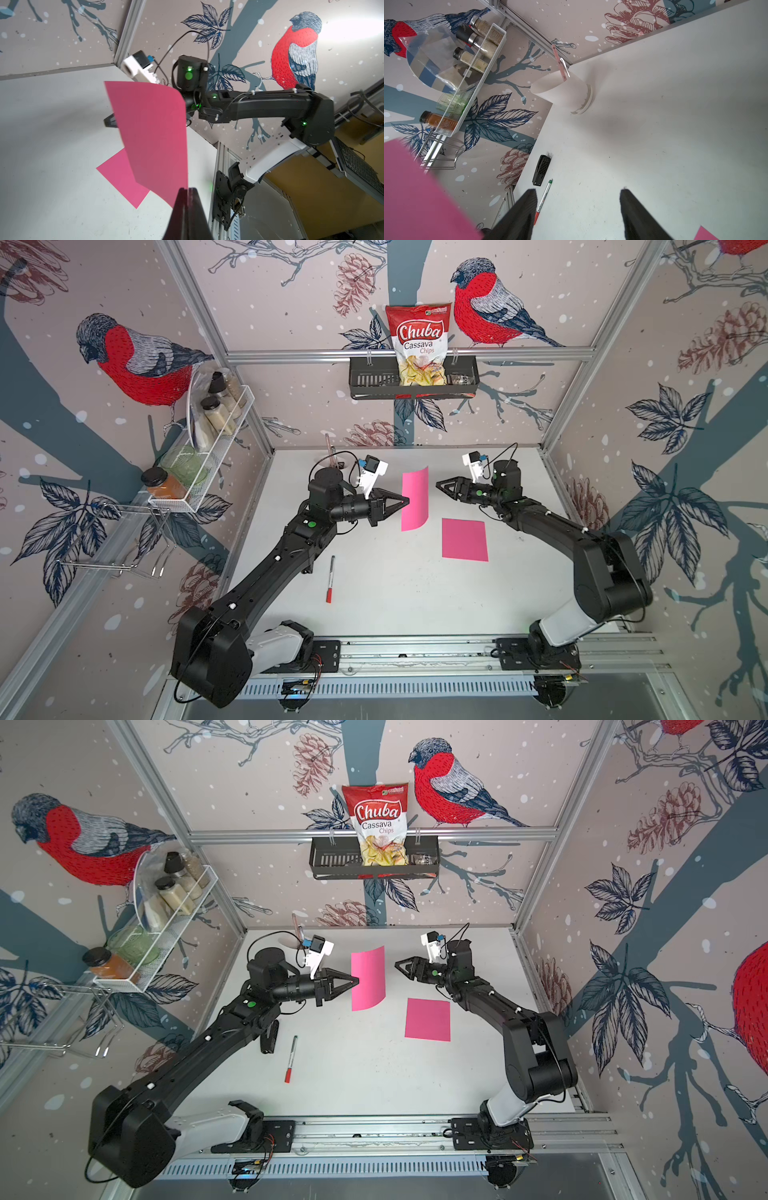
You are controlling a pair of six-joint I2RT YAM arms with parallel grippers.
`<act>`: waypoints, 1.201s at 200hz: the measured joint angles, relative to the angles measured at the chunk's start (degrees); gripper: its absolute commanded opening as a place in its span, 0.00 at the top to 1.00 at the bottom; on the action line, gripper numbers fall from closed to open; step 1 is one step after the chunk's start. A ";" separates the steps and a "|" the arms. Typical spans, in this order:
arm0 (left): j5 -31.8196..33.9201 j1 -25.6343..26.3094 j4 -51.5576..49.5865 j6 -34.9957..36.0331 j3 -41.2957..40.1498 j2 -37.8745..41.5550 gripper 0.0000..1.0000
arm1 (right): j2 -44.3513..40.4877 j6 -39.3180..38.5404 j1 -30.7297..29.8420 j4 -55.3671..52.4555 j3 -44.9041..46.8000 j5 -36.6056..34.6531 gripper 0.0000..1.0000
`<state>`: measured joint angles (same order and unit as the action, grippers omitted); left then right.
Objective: Fold the square paper along the opposite sides
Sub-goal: Pick up the paper from the center of the board, then fold the paper.
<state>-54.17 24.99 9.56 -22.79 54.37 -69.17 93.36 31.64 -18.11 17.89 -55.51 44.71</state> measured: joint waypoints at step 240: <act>0.37 -6.23 5.46 -8.76 -4.85 -2.95 1.00 | -10.14 -1.51 -11.65 16.04 5.46 15.17 0.02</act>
<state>-53.80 18.76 15.03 -31.55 49.52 -72.12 83.22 30.13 -29.76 33.93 -50.04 59.88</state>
